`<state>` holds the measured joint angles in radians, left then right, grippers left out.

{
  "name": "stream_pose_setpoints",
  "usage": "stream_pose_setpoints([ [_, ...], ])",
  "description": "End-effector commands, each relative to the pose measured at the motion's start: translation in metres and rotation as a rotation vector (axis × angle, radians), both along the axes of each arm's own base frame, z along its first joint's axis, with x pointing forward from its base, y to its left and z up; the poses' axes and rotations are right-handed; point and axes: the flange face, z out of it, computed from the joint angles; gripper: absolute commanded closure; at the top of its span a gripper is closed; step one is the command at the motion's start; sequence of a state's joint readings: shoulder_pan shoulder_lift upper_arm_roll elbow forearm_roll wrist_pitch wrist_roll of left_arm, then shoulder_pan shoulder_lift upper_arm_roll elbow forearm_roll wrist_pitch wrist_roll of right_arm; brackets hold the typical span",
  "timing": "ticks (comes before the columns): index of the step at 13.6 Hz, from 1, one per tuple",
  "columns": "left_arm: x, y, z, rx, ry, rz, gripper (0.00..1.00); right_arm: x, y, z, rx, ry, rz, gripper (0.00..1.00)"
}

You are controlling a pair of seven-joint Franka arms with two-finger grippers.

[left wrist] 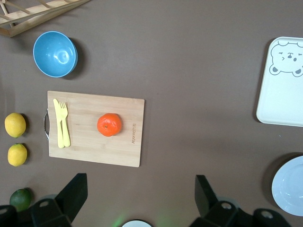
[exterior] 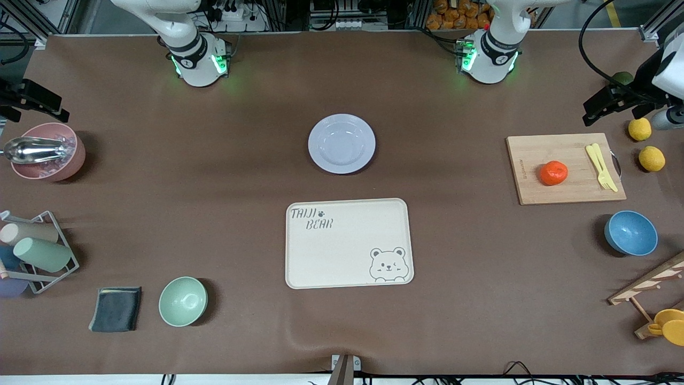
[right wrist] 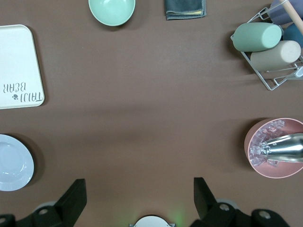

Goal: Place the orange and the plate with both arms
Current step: 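Reach the left gripper to the orange while the right gripper moves out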

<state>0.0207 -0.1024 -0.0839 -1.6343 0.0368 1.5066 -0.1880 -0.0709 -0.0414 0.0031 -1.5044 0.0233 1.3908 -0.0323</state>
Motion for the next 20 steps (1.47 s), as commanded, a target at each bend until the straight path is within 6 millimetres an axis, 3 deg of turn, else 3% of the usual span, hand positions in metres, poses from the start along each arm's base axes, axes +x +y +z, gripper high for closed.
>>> stream_pose_setpoints([
  [1,-0.001,0.0,0.006,-0.008,0.008,-0.017,0.0,-0.002,0.003,0.002,-0.001,0.003,-0.007,0.0],
  [5,0.001,0.005,0.006,-0.006,0.013,-0.009,0.0,-0.002,0.004,0.0,0.001,0.009,-0.005,0.0],
  [6,0.005,0.01,-0.01,-0.006,0.05,-0.01,0.0,-0.002,0.005,0.0,0.001,0.011,-0.004,0.0],
  [11,-0.004,0.068,-0.145,0.003,0.081,0.088,0.0,-0.003,0.008,-0.017,0.011,0.052,-0.001,0.0],
  [12,-0.009,0.073,-0.169,0.003,0.087,0.096,0.0,-0.003,0.01,-0.02,0.029,0.061,0.002,0.0],
  [13,-0.014,0.09,-0.189,0.002,0.068,0.121,0.0,-0.003,0.012,-0.027,0.049,0.077,0.002,0.0],
  [16,-0.025,0.123,-0.256,-0.013,0.111,0.113,0.0,-0.004,0.018,-0.057,0.117,0.131,0.0,0.0],
  [19,-0.022,0.137,-0.3,0.026,0.166,0.092,0.0,-0.006,0.027,-0.106,0.201,0.18,-0.016,0.0],
  [20,-0.022,0.152,-0.311,0.041,0.163,0.099,0.0,-0.007,0.028,-0.117,0.206,0.192,-0.019,0.0],
])
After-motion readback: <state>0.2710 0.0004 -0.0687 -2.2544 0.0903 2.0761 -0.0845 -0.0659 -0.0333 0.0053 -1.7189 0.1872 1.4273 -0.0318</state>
